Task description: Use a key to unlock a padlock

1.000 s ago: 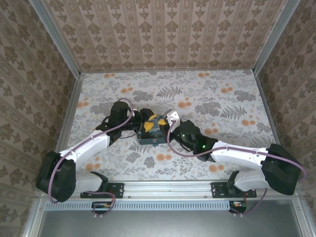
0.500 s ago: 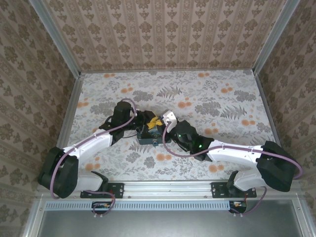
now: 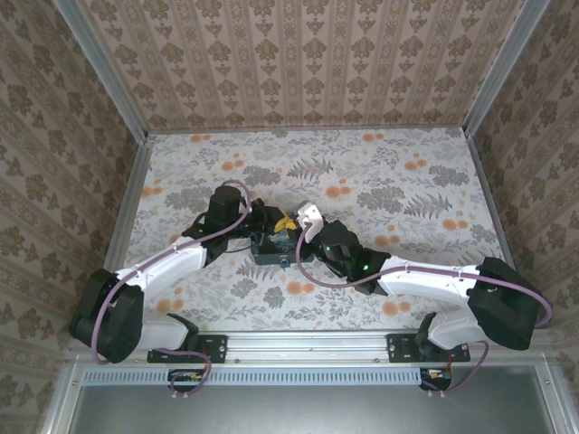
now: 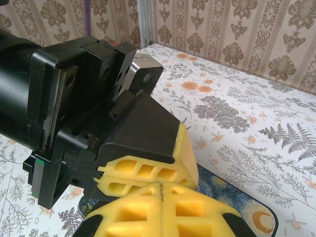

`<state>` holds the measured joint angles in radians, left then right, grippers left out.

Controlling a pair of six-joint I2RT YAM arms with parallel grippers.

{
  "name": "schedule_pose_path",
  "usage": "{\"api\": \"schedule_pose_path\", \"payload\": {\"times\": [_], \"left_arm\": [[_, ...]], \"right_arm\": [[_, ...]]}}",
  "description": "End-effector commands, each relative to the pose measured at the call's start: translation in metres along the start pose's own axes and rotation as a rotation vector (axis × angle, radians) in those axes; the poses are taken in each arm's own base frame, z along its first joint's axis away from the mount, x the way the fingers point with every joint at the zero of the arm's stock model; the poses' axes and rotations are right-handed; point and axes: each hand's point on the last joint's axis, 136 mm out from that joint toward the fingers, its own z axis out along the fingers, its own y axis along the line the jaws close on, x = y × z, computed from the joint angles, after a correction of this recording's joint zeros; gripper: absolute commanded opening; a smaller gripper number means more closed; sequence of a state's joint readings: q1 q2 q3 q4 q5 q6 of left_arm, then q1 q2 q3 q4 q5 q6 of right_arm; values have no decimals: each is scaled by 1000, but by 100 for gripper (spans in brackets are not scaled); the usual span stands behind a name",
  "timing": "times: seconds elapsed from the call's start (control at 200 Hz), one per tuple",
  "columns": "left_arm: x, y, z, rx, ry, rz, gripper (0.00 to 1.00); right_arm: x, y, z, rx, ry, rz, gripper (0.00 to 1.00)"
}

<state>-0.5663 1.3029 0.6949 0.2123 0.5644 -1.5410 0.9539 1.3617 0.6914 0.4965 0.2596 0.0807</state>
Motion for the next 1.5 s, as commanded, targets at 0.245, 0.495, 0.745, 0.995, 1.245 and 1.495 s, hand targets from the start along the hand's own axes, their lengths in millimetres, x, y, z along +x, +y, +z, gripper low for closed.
{"api": "schedule_pose_path", "payload": {"times": [0.245,0.495,0.745,0.995,1.245,1.495], "left_arm": [[-17,-22,-14,-11,-72,321,0],[-22,-70,-37,47,-193,794,0],[-16,-105,-43,275,-275,924,0],[-18,-115,-46,412,-340,841,0],[-18,-111,-44,423,-354,800,0],[-23,-102,-41,404,-373,767,0]], "right_arm": [[-27,-28,-29,5,-61,297,56],[-37,-43,-45,-163,-116,771,65],[-60,-42,-33,-353,-233,984,67],[-68,-38,-11,-458,-290,1050,66],[-69,-36,3,-493,-308,1059,62],[-76,-30,11,-522,-308,1058,57]]}}
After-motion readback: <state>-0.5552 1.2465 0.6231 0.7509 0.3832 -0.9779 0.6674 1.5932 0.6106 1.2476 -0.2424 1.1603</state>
